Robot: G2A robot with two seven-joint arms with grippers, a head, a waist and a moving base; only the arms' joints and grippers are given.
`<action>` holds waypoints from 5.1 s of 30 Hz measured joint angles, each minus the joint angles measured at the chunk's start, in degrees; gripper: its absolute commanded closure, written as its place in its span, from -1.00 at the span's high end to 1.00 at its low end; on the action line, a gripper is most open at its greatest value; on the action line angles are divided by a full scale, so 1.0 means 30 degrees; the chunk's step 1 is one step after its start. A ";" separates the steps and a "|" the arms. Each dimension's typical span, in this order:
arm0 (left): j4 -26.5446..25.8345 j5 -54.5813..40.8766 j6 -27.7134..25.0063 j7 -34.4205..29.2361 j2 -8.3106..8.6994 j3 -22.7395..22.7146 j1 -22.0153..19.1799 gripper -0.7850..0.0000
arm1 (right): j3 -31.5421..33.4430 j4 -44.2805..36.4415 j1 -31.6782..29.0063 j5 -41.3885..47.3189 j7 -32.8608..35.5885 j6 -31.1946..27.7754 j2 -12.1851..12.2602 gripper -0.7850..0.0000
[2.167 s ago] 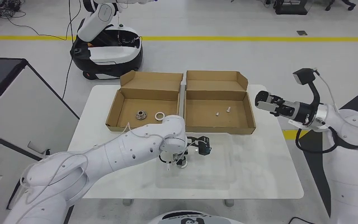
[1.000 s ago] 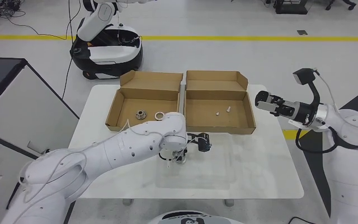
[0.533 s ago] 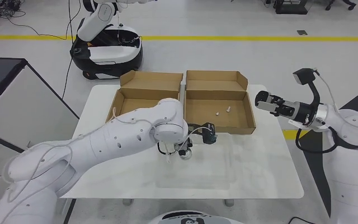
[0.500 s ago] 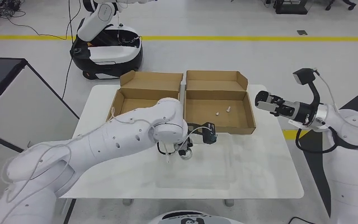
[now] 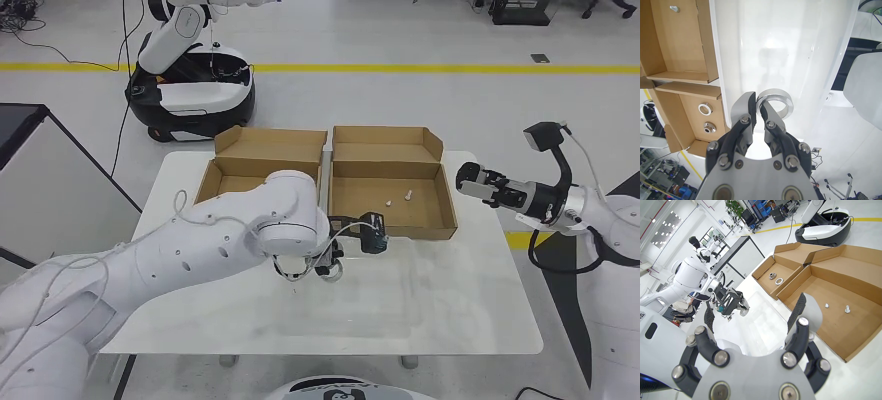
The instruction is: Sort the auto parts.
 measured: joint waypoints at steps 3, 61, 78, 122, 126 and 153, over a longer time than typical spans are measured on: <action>0.0024 -0.0030 -0.0020 0.0031 0.0001 0.0016 0.0029 -1.00 | 0.0000 0.0000 0.0000 0.0000 0.0000 0.0000 0.0000 1.00; -0.2183 -2.2402 -1.3056 1.3042 0.5215 -1.3202 1.1094 -1.00 | 0.0000 0.0000 0.0000 0.0000 0.0000 0.0000 0.0000 1.00; -0.2192 -2.2319 -1.3056 1.3042 0.5211 -1.3242 1.1117 -1.00 | 0.0000 0.0000 0.0000 0.0000 0.0000 0.0000 0.0000 1.00; -0.2609 -2.4086 -1.3065 1.4539 0.4787 -1.2923 1.1525 -1.00 | 0.0000 0.0000 0.0000 0.0000 0.0000 0.0000 0.0000 1.00; -0.2662 -2.5369 -1.3057 1.4343 0.4520 -1.2909 1.1473 -1.00 | 0.0000 0.0000 0.0000 0.0000 0.0000 0.0000 0.0000 1.00; -0.1460 -2.3149 -1.1071 1.1395 0.3524 -1.4804 1.2064 -1.00 | 0.0000 0.0000 0.0000 0.0000 0.0000 0.0000 0.0000 1.00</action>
